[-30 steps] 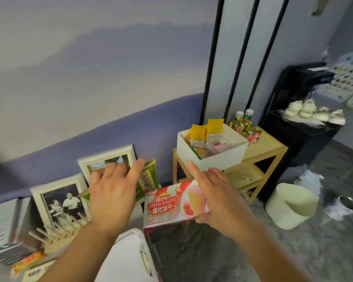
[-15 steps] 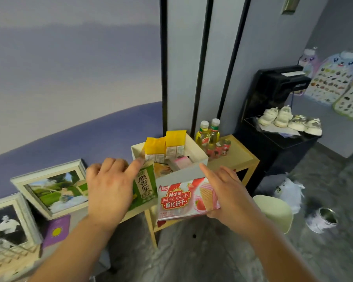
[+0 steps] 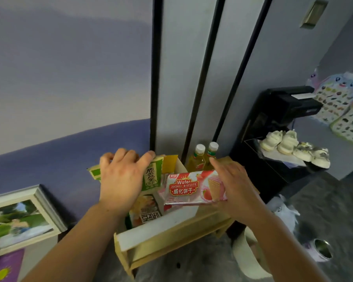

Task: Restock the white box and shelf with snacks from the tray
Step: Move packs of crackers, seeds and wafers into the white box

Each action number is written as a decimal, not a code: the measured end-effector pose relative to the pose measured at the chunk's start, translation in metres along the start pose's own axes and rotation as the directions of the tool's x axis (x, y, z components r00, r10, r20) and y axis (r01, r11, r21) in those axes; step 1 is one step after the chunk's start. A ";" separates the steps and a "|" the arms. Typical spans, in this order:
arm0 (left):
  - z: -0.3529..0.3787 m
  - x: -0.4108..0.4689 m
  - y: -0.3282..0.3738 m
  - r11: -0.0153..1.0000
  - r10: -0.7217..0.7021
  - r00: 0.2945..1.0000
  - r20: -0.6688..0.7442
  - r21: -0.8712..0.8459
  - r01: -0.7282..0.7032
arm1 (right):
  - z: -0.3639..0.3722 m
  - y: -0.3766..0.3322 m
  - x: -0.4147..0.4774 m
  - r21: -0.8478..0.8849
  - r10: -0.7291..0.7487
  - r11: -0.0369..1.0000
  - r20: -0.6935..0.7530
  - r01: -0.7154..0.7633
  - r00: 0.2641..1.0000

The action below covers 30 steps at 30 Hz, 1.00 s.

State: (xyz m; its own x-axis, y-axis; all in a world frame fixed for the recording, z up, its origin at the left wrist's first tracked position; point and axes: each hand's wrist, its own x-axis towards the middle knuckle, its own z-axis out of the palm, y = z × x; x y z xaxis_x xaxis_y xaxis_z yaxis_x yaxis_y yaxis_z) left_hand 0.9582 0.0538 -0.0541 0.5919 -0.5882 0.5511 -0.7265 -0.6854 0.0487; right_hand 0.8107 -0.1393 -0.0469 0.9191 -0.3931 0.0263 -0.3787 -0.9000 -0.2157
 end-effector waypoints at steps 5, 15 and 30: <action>0.044 0.022 -0.011 0.999 -0.011 0.999 0.046 0.051 0.009 | 0.026 0.017 0.059 0.044 -0.049 0.998 0.057 0.047 0.997; 0.108 0.022 0.004 0.976 -0.202 0.951 0.235 0.128 0.176 | 0.091 0.037 0.138 0.059 -0.267 0.963 0.325 0.262 0.907; 0.105 0.056 -0.003 0.958 -0.258 0.918 0.303 0.203 0.202 | 0.091 0.056 0.174 0.053 -0.331 0.941 0.344 0.334 0.879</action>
State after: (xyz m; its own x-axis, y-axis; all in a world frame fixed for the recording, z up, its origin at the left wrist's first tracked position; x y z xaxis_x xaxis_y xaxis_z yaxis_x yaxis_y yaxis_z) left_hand 1.0304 -0.0219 -0.1108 0.8360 -0.4931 0.2407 -0.5056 -0.8627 -0.0110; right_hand 0.9597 -0.2408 -0.1430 0.9702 0.0174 -0.2418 -0.0440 -0.9682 -0.2461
